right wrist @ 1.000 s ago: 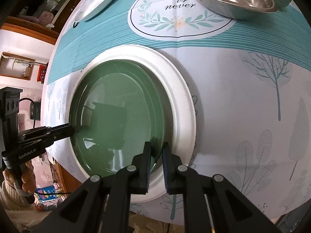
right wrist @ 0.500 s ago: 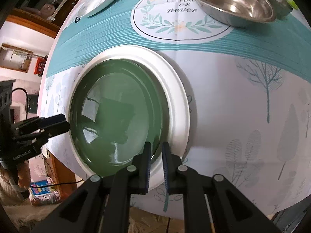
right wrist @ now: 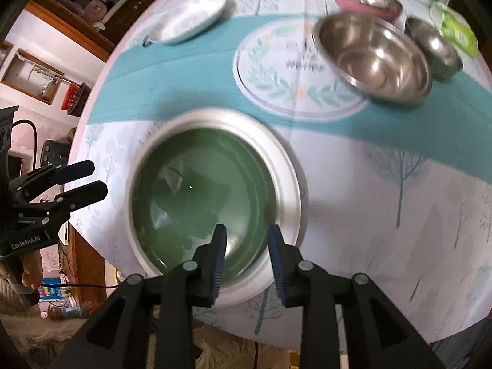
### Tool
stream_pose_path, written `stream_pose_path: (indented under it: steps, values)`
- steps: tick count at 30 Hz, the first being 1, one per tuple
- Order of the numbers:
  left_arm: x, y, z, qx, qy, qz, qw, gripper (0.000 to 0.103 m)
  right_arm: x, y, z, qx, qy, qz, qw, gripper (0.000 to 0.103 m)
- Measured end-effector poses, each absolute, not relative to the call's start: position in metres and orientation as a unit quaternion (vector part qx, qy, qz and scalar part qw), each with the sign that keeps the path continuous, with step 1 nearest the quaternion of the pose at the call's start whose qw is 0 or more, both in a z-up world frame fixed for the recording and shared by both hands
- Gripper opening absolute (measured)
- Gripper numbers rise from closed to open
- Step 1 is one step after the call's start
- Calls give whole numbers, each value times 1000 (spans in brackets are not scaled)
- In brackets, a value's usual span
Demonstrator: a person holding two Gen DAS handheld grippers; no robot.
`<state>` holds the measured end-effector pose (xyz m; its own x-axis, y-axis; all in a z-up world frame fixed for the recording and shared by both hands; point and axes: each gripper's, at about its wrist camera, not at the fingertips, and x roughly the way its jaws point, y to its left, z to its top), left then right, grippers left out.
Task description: Organize plates and bowls
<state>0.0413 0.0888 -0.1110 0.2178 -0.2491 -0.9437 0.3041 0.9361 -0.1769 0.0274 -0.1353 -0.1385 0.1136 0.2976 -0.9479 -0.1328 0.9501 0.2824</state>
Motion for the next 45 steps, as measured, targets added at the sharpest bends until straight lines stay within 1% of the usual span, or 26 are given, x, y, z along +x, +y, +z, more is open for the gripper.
stream_pose_path:
  steps: [5, 8, 15, 21, 28, 32, 36, 39, 45]
  values:
    - [50, 98, -80, 21, 563, -161, 810, 68, 42, -134, -110, 45, 623, 151, 766, 28]
    - [60, 108, -60, 21, 541, -144, 829, 73, 52, -134, -94, 33, 607, 155, 779, 28]
    - [92, 130, -24, 29, 496, -108, 861, 73, 86, -130, -61, -11, 567, 160, 808, 28]
    - [127, 143, 4, 52, 457, -74, 885, 76, 133, -133, -37, -45, 533, 151, 831, 28]
    - [186, 154, 21, 63, 435, -49, 897, 76, 206, -138, -22, -37, 519, 148, 841, 28]
    - [223, 158, 11, 54, 444, -40, 893, 76, 249, -139, -25, -13, 519, 154, 841, 28]
    - [259, 163, -13, 46, 466, -29, 883, 76, 288, -133, -39, 2, 532, 160, 832, 28]
    - [284, 166, -40, 40, 490, -20, 870, 76, 317, -123, -60, 15, 549, 172, 818, 28]
    - [318, 174, -98, 11, 542, -11, 840, 76, 348, -101, -109, 26, 589, 181, 787, 28]
